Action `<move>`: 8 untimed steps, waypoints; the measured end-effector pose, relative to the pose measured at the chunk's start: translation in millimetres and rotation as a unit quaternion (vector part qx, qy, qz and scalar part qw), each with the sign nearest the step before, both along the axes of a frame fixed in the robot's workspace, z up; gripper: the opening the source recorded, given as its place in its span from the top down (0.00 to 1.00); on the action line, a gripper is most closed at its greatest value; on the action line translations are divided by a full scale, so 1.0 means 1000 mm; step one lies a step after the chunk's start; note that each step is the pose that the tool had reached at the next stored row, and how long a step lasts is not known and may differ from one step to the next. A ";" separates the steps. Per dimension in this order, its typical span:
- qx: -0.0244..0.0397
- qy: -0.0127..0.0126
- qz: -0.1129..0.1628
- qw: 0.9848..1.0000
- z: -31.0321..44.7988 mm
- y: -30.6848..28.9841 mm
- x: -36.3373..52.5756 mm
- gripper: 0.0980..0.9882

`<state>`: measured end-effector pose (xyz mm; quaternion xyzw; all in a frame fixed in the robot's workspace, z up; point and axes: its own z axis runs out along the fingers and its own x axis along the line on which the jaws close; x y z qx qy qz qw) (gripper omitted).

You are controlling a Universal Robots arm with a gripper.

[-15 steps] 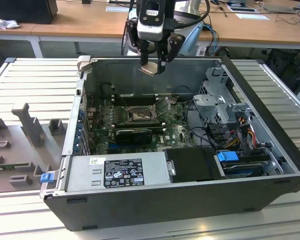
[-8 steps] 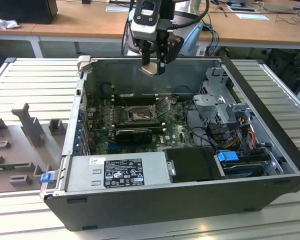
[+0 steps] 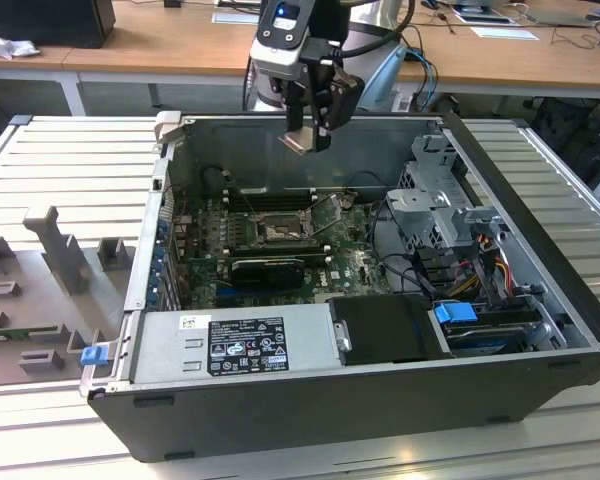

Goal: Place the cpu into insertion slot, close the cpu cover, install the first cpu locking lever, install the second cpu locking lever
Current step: 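Place the cpu into insertion slot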

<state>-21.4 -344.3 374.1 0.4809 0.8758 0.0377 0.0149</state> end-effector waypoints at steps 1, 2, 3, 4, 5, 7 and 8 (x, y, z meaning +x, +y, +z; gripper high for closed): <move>-0.001 0.000 -0.011 1.000 -0.0001 0.0000 0.0000 0.52; -0.001 0.000 -0.023 1.000 -0.0003 0.0000 0.0000 0.52; -0.002 0.000 -0.032 0.999 -0.0004 0.0000 0.0000 0.52; -0.003 0.000 -0.044 0.999 -0.0006 0.0000 0.0000 0.52; -0.003 0.000 -0.054 0.999 -0.0007 0.0000 0.0000 0.52; -0.003 0.000 -0.068 0.998 -0.0008 0.0000 0.0000 0.52; -0.004 0.000 -0.079 0.997 -0.0010 0.0000 0.0000 0.52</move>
